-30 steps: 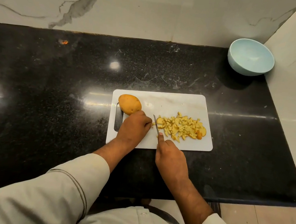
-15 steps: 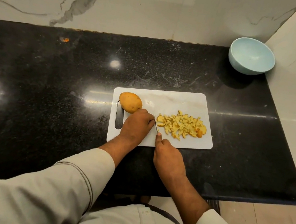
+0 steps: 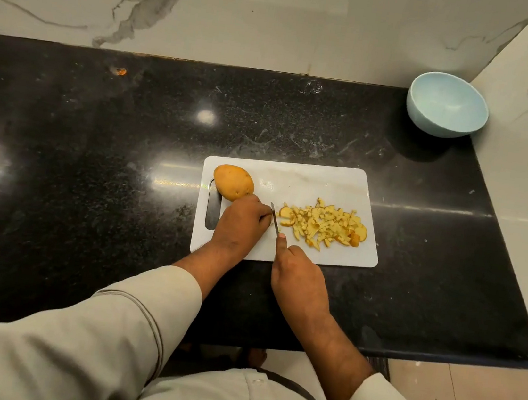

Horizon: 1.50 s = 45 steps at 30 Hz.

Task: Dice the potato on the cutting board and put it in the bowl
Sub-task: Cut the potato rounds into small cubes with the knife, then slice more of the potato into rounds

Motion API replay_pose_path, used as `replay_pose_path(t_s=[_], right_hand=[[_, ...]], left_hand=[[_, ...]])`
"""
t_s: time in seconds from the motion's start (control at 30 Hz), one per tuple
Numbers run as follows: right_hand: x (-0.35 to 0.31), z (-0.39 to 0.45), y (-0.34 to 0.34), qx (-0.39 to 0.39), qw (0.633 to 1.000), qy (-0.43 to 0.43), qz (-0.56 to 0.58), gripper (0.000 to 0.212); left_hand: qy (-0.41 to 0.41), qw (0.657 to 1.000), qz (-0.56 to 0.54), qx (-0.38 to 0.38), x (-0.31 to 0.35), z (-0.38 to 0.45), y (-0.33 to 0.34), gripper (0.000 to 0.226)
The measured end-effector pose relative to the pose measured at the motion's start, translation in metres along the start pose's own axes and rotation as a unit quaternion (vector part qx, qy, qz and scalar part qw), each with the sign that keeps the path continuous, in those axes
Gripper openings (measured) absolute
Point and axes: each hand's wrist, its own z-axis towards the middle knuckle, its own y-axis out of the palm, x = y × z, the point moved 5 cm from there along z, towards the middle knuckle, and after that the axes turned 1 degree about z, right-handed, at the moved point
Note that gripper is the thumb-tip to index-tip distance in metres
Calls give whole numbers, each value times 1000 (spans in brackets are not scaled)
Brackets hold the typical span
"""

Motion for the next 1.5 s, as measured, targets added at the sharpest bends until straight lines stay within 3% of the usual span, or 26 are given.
replay_pose_path(t_s=[0.27,0.43,0.6,0.73,0.83,0.87,0.93,1.0,1.37,1.5], right_hand=[[-4,17,8,-30,999,9,-4,52],[10,-18,12,-67,997,-23,-40,56],[26,-24,-2,-24,999,-19,-33,54],[9,-13,-3,-14,999,-45,-28,52],[-6,-8,5,-32,997,-69,-29,51],[-8,-6,7,-37,997,-67,-29,51],[-5,-1,7,-36,998,-51,-32,52],[4,4,3,-34,999,-23,-29,52],[40,11,-17,-2,994,104,-43,51],[41,8,-25,24,990,138,-12,48]], left_hand=[[2,1000,28,-10,3,-1,2,23],[-37,999,14,8,2,-3,3,22],[-70,997,-25,-4,-6,-3,2,20],[-59,993,-37,97,-10,-11,-20,20],[18,979,29,200,-8,-15,-39,19],[27,976,67,207,-9,-13,-42,28],[-3,977,153,149,-15,-2,-40,57],[-40,974,214,65,-24,7,-37,68],[-15,982,184,-49,-29,23,-35,61],[-3,987,153,-52,-32,23,-41,61]])
